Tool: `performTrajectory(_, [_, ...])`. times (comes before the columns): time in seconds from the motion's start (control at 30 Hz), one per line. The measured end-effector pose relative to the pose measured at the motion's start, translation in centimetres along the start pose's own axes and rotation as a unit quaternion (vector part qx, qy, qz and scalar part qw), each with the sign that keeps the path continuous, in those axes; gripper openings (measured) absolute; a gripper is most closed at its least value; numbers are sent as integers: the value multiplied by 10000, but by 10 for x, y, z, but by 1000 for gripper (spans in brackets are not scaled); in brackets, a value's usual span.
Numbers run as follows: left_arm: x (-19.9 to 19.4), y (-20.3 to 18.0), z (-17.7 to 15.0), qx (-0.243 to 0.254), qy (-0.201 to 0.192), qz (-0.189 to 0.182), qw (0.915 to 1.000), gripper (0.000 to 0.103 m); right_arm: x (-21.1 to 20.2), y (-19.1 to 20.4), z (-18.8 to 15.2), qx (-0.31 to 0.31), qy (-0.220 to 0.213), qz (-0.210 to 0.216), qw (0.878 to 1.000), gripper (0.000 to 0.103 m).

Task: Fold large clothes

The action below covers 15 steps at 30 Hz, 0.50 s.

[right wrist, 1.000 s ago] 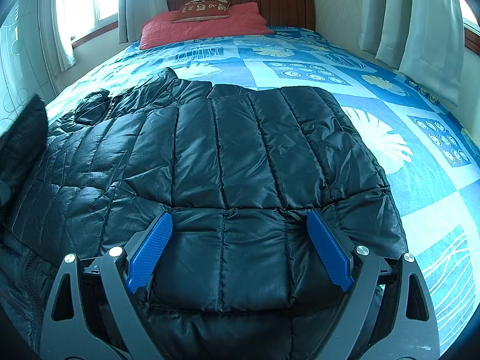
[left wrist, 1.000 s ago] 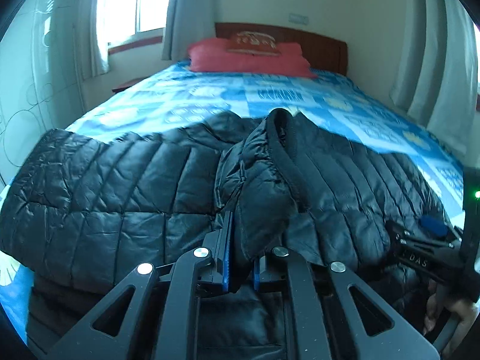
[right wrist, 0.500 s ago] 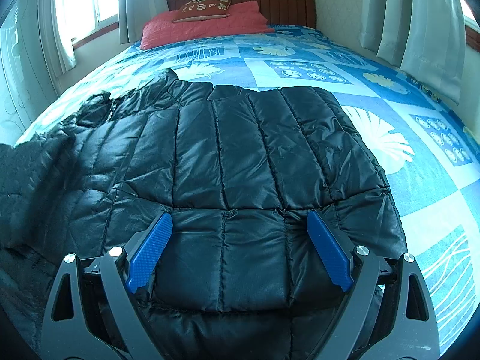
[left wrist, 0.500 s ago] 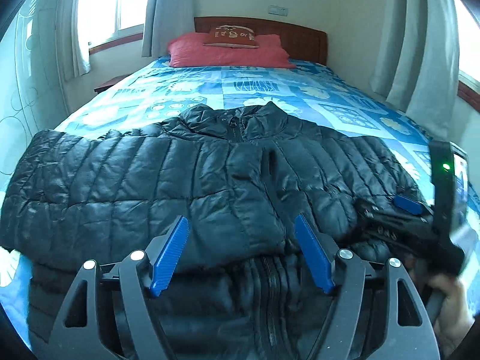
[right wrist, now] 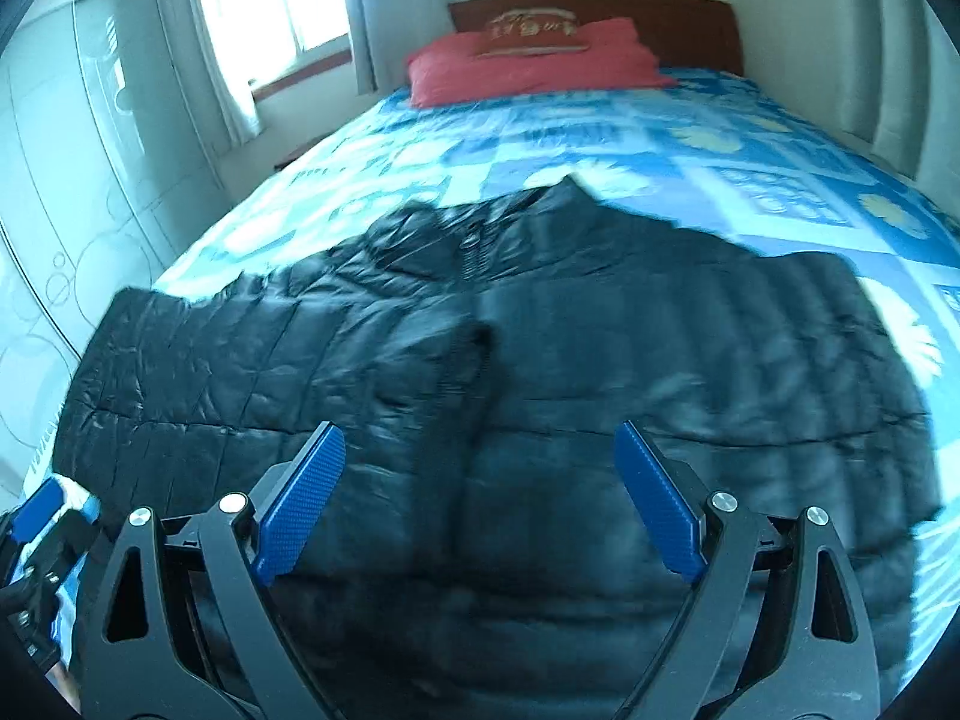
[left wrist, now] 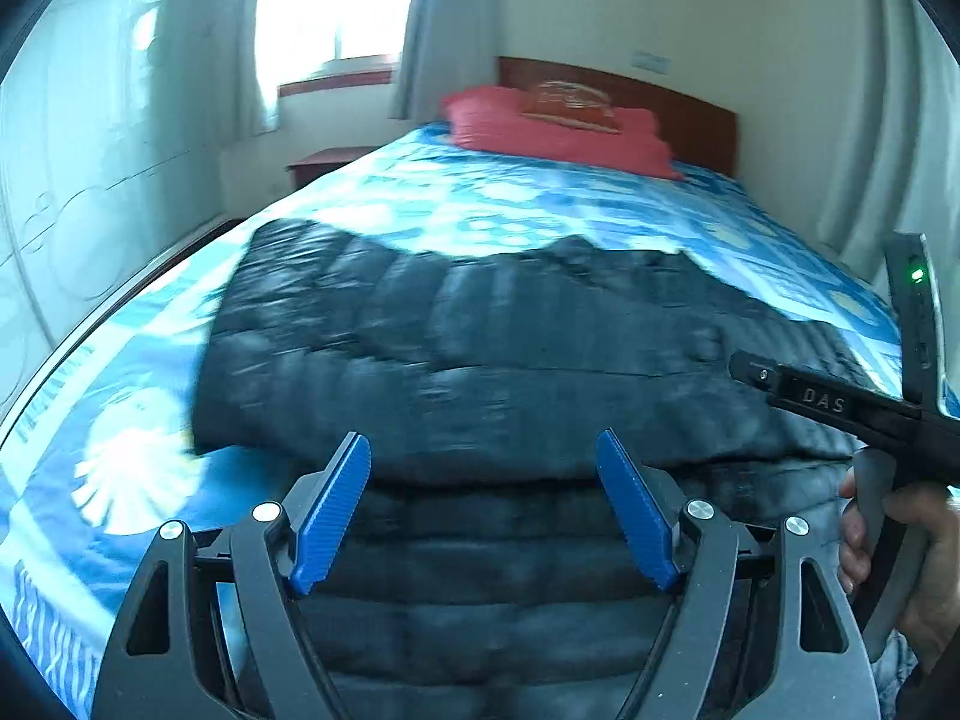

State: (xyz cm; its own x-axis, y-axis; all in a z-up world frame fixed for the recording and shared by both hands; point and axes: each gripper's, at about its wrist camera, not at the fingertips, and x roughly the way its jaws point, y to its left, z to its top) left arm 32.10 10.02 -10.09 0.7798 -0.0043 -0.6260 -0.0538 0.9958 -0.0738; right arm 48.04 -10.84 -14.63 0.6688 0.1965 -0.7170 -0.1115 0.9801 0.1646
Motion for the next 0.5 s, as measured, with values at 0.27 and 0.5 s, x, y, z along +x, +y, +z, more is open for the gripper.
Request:
performTrajectory(0.27, [-10,47,9,-383,-198,207,9989,77,-16,14,13,-183,-235,174,9994,20])
performTrajectory(0.5, [-10,61,23,-632,-289,158,9975,77,-65,-56,24,-206,-657,-613,9957,19])
